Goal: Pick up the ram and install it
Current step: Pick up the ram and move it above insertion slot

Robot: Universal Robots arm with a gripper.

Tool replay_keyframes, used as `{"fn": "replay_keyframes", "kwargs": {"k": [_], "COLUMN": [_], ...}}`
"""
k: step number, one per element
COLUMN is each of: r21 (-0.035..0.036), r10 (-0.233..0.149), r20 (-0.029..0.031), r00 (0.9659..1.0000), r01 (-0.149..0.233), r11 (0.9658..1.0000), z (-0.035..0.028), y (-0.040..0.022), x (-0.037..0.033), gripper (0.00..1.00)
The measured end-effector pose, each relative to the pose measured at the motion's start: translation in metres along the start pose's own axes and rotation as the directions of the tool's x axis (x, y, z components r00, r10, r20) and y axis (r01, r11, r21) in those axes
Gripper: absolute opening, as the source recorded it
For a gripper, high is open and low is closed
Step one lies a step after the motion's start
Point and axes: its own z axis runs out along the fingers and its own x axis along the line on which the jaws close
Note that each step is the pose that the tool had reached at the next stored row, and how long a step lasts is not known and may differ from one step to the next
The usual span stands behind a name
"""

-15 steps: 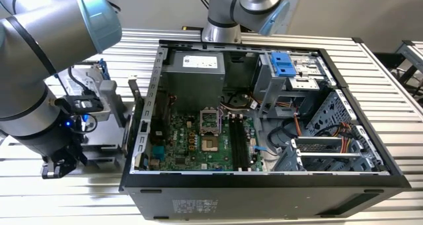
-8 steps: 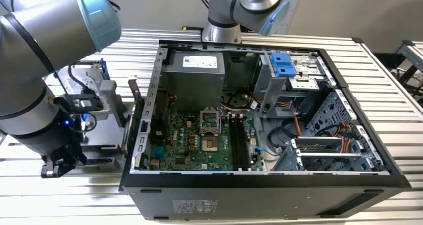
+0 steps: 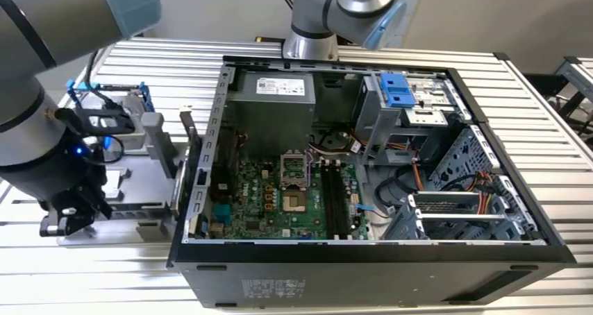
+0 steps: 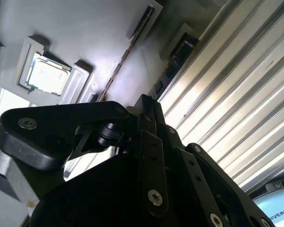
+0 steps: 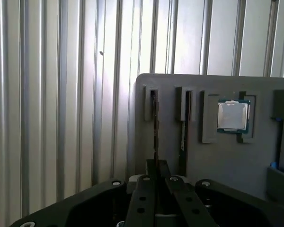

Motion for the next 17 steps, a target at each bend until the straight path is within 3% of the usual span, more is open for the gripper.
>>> {"fn": "replay_keyframes", "kwargs": {"k": [4,9,12,17], "r21": [-0.0005,-0.0010,-0.0010,-0.0008], "r10": [0.000,0.000,0.001,0.004], "r20": [0.0000,0.0001,0.0001,0.0002], "r00": [1.0000,1.0000,1.0000,1.0000], "r01": [0.000,0.000,-0.001,-0.004], "r11": [1.0000,1.0000,1.0000,1.0000], "z": [-0.0163,-0.0237,-0.0317,-0.0512], "y": [0.0001,0.0002,0.0003,0.0005], "x": [-0.0011,-0.0015,-0.0021,-0.0034], "gripper": [0.00,0.00,0.00,0.00]}}
